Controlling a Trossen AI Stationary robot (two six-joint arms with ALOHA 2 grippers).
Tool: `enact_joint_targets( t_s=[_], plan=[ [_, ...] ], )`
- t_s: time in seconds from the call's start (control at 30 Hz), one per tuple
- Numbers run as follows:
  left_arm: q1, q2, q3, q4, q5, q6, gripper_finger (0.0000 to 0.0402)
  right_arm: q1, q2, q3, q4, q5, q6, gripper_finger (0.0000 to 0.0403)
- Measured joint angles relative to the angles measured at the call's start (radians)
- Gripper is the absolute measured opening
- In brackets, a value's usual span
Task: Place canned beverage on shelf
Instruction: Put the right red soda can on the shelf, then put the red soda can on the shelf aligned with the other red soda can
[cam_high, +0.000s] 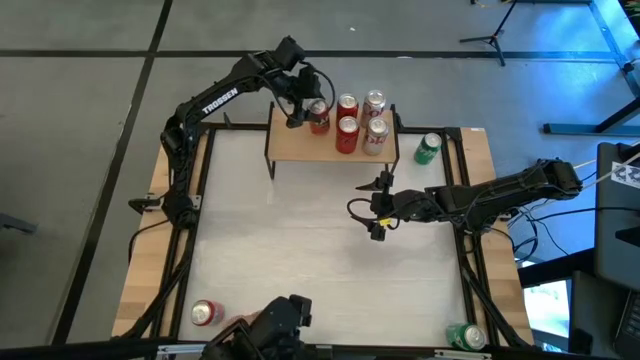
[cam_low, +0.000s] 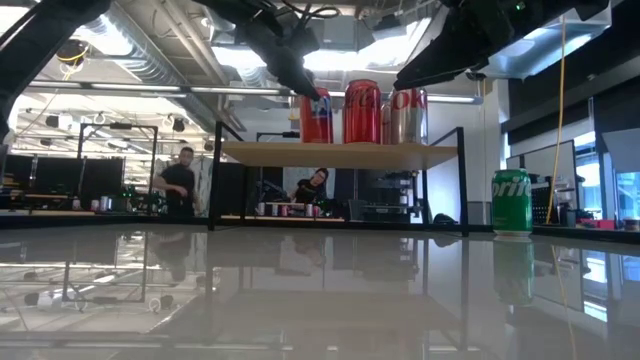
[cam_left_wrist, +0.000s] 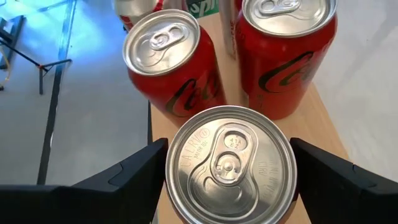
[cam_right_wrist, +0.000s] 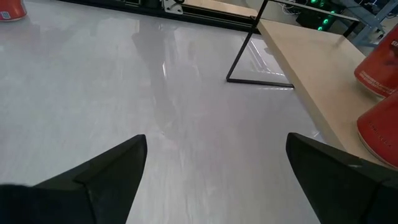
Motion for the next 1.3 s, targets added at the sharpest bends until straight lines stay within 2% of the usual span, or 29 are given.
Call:
enact_joint_targets(
  t_s=[0.53, 0.7, 0.9, 1.03, 1.3],
  plan=[
    [-0.005, 0.0, 0.0, 0.034, -0.05, -0.055, 0.0295, 0.0, 0.0, 0.0, 0.0, 0.0, 0.0, 0.0381],
    [-0.005, 0.0, 0.0, 0.037, -0.09, -0.062, 0.032, 0.0, 0.0, 0.0, 0.0, 0.0, 0.0, 0.0381],
    [-0.005, 0.0, 0.0, 0.041, -0.091, -0.081, 0.0349, 0.0, 0.0, 0.0, 0.0, 0.0, 0.0, 0.0381],
    [-0.005, 0.0, 0.001, 0.04, -0.098, -0.08, 0.035, 0.0, 0.0, 0.0, 0.001, 0.0, 0.0, 0.0381],
    [-0.014, -0.001, 0.001, 0.04, -0.18, -0.087, 0.0348, 0.0, 0.0, 0.0, 0.001, 0.0, 0.0, 0.0381]
  ],
)
